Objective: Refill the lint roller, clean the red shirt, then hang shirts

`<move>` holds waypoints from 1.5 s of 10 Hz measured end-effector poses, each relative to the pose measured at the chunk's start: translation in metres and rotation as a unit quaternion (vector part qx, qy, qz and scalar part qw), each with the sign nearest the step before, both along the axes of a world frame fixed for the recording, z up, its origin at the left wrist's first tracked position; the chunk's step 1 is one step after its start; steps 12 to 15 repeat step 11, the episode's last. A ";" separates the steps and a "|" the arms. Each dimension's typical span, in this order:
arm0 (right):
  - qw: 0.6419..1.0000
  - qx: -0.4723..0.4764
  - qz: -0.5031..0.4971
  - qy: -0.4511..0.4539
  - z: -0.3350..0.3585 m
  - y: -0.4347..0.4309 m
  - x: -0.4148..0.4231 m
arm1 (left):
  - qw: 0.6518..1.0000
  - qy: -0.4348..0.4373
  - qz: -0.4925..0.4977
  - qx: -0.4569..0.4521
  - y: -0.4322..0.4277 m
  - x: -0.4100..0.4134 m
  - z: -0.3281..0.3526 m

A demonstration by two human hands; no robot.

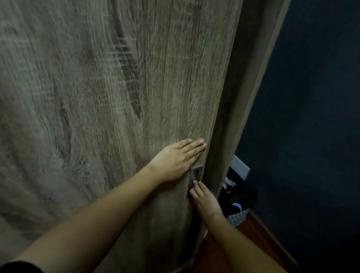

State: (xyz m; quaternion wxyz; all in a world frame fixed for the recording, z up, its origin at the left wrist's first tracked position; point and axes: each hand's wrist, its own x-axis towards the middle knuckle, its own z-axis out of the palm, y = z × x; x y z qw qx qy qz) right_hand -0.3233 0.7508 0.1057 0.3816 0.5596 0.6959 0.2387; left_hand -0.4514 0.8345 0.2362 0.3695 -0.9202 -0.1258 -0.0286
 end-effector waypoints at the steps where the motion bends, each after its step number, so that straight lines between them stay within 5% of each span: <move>1: 1.000 -0.007 -0.014 -0.011 0.003 0.003 0.031 | 1.000 0.012 -0.002 -0.022 0.000 0.032 0.000; 6: 0.998 -0.011 0.062 0.010 0.006 0.001 0.091 | 0.991 -0.002 0.080 -0.106 -0.007 0.081 -0.001; 7: 0.991 -0.015 0.068 0.115 0.009 -0.010 0.108 | 0.959 -0.077 0.129 -0.242 -0.037 0.092 0.004; 8: 0.980 -0.027 0.052 0.188 0.018 -0.024 0.131 | 0.934 -0.130 0.128 -0.308 -0.062 0.105 0.002; 10: 0.943 0.112 -0.099 0.297 0.095 -0.065 0.209 | 0.921 -0.172 0.133 -0.324 -0.078 0.166 0.027; 11: 0.900 0.179 -0.199 0.343 0.129 -0.086 0.233 | 0.910 -0.111 0.181 -0.355 -0.082 0.194 0.036; 15: 0.900 0.179 -0.199 0.343 0.129 -0.086 0.233 | 0.910 -0.111 0.181 -0.355 -0.082 0.194 0.036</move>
